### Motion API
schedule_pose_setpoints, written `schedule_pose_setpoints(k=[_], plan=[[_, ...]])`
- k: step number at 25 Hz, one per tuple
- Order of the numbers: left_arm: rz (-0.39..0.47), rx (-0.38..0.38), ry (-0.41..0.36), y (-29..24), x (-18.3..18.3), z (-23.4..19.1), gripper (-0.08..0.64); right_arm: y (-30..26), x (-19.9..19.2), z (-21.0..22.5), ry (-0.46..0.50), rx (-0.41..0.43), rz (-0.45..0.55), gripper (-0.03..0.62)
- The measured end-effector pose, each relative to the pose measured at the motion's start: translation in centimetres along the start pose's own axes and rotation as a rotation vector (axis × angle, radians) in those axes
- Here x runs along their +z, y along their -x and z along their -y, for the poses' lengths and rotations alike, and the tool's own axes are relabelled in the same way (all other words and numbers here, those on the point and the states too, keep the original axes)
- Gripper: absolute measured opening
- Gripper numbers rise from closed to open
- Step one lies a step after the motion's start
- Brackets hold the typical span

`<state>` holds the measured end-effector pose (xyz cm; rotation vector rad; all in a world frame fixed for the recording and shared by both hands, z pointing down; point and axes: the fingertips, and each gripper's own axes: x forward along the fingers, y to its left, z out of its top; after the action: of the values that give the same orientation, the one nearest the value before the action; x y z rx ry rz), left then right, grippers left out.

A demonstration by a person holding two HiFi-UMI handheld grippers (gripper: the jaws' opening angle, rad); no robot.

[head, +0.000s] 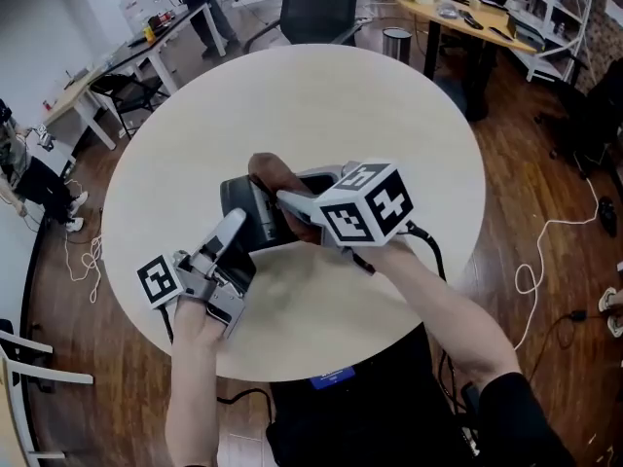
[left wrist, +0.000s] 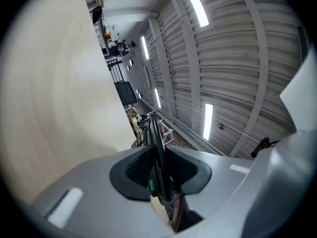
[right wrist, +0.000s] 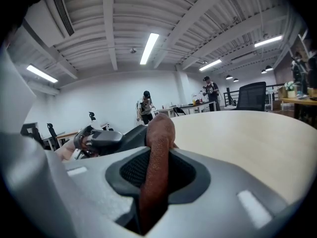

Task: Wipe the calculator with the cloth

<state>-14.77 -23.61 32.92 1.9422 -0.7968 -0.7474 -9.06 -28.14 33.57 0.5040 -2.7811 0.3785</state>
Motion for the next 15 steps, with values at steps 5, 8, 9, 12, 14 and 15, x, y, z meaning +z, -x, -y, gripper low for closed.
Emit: schedule_pose_setpoints(k=[5,8,9,12,14,15], plan=[[0.005,0.006,0.002,0.0,0.0,0.0,0.086,0.1,-1.3,2.1,0.023,-0.058,-0.074,0.098],[0.011,0.013,0.011,-0.1,0.0,0.0,0.087,0.2,-2.1,3.6,0.051,-0.110,-0.129,0.098],[0.013,0.015,0.011,-0.1,0.1,-0.1,0.088,0.2,-2.6,4.3,0.064,-0.136,-0.155,0.099],[0.015,0.018,0.007,0.0,0.0,-0.1,0.086,0.6,-3.7,6.7,0.071,-0.204,-0.210,0.100],[0.014,0.019,0.004,-0.1,0.0,0.0,0.081,1.2,-3.0,7.6,0.045,-0.224,-0.184,0.099],[0.011,0.020,0.002,-0.1,-0.1,0.0,0.080,1.5,-2.1,7.4,0.031,-0.214,-0.146,0.100]])
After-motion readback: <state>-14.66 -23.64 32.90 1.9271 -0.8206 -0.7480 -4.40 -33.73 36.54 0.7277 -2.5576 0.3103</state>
